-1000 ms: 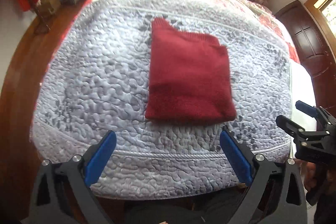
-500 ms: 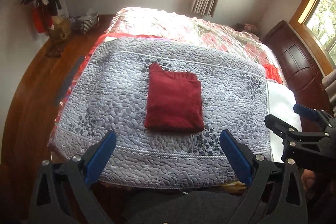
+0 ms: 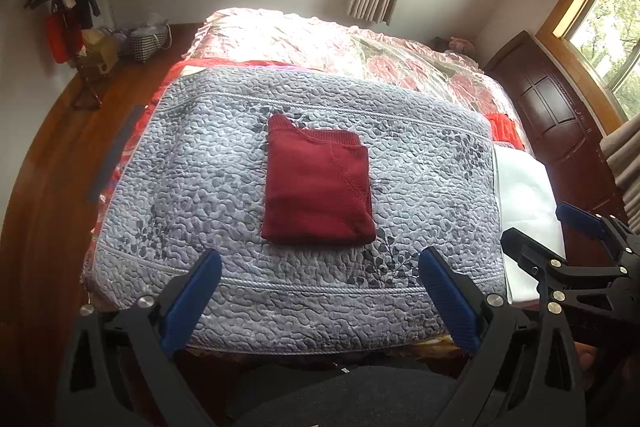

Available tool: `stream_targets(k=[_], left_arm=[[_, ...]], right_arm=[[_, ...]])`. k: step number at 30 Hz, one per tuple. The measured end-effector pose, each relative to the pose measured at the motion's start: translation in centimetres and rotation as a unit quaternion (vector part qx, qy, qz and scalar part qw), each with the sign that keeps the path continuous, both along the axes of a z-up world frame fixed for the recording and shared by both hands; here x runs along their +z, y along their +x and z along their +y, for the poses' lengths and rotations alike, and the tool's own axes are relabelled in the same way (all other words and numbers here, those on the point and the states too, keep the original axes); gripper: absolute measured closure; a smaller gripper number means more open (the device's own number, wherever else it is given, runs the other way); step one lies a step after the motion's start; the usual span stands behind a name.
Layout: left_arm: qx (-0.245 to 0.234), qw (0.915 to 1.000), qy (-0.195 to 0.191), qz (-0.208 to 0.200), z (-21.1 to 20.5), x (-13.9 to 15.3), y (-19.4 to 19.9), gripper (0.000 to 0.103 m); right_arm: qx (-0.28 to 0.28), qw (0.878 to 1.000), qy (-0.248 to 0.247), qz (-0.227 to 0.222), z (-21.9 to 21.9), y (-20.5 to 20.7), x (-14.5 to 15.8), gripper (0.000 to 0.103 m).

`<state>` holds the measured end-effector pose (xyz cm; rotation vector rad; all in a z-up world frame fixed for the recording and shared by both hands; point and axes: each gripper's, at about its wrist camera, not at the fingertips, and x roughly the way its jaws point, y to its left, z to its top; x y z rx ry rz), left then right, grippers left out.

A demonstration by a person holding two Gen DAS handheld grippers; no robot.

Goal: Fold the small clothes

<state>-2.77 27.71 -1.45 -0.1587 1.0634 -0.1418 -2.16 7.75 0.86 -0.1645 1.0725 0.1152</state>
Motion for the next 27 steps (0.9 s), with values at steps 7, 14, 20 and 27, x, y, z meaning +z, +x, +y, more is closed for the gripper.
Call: stream_targets(k=[7,14,20,27], left_arm=[[-0.003,1.0,0.002,0.001,-0.12,-0.07,-0.35,0.004],[0.002,1.0,0.005,-0.002,0.07,0.08,-0.32,0.004],[0.001,1.0,0.006,-0.008,0.15,0.4,-0.3,0.004],[0.003,0.9999,0.007,-0.009,0.18,0.49,-0.29,0.004]], right_arm=[[0.003,1.0,0.003,-0.001,0.21,-0.33,-0.04,0.003],[-0.001,1.0,0.012,-0.007,-0.13,-0.35,0.27,0.003],[-0.004,1.0,0.017,-0.002,-0.14,-0.38,0.07,0.003],[0.003,1.0,0.017,0.001,0.4,-0.34,0.07,0.003]])
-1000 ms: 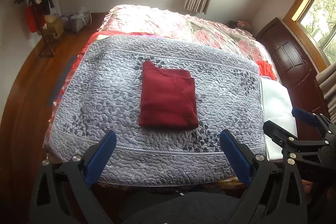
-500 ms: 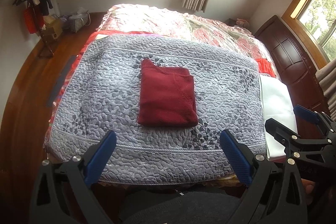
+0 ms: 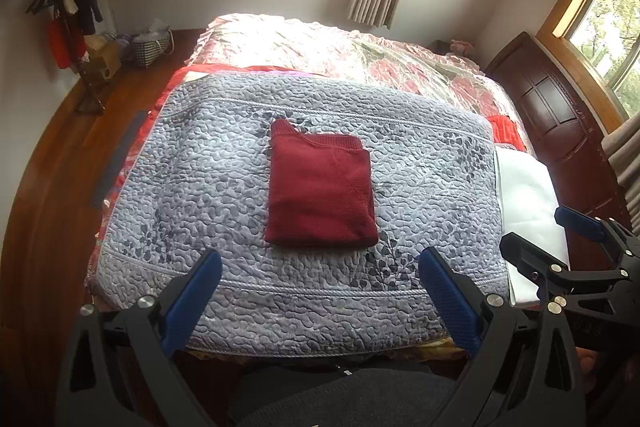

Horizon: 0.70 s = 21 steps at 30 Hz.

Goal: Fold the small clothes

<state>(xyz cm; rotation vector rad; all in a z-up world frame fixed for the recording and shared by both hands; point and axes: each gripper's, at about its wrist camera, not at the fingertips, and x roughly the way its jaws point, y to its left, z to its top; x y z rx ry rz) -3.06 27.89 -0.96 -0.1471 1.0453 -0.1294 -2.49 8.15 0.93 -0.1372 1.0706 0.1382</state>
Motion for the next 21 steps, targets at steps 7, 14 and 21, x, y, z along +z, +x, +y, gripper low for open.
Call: stream_targets(k=[7,14,21], left_arm=[[0.003,1.0,0.002,-0.001,0.12,0.08,0.1,0.004],[0.003,1.0,0.002,-0.002,0.09,0.1,0.12,0.004],[0.009,1.0,0.003,-0.002,0.33,-0.05,0.54,0.004]], right_arm=[[0.002,1.0,0.004,-0.004,0.18,0.0,0.0,0.003],[0.001,1.0,0.008,-0.014,0.18,0.08,0.15,0.003],[0.006,1.0,0.01,-0.014,0.38,0.62,0.25,0.003]])
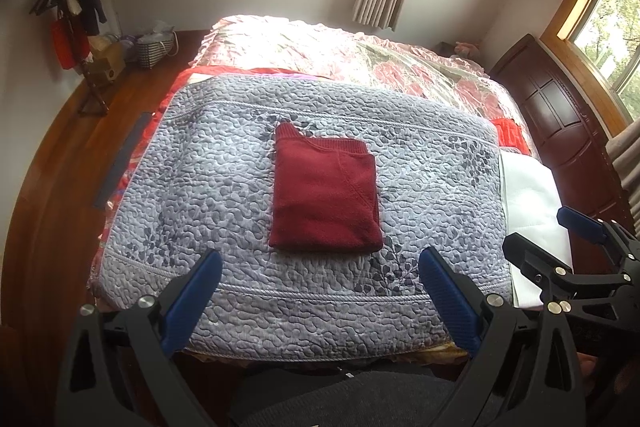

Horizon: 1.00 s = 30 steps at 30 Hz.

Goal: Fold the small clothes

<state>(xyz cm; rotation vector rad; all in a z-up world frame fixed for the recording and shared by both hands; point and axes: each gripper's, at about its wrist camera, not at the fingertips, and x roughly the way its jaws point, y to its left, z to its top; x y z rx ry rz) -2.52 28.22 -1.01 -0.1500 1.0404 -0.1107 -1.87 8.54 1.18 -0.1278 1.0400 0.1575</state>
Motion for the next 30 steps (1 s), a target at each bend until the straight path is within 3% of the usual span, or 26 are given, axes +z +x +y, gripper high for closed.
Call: stream_targets(k=[30], left_arm=[[0.003,0.9999,0.011,-0.01,0.1,0.45,0.84,0.004]], right_arm=[[0.005,1.0,-0.008,-0.002,0.27,0.75,-0.03,0.003]])
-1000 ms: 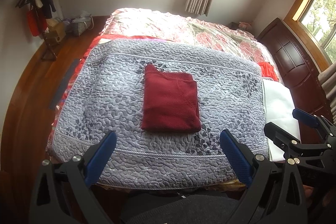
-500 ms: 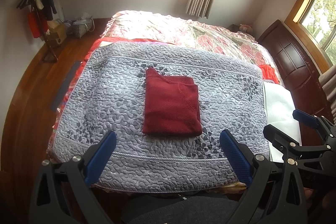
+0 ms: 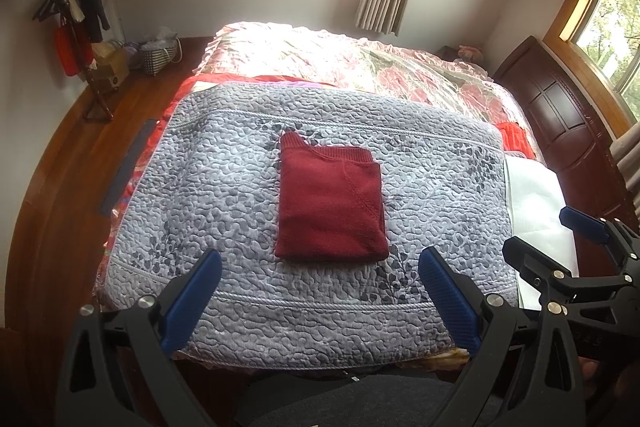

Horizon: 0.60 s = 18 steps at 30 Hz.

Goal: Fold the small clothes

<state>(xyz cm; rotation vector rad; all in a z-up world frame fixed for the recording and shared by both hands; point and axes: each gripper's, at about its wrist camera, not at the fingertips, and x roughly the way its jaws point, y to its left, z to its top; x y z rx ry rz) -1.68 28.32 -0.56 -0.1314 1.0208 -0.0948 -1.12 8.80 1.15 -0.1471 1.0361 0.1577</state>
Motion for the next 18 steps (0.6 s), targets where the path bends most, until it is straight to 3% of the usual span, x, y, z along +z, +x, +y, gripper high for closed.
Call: stream_targets(k=[18], left_arm=[[-0.004,1.0,0.006,-0.003,0.08,0.04,0.02,0.004]], right_arm=[[0.003,1.0,0.001,-0.003,0.13,-0.01,0.14,0.003]])
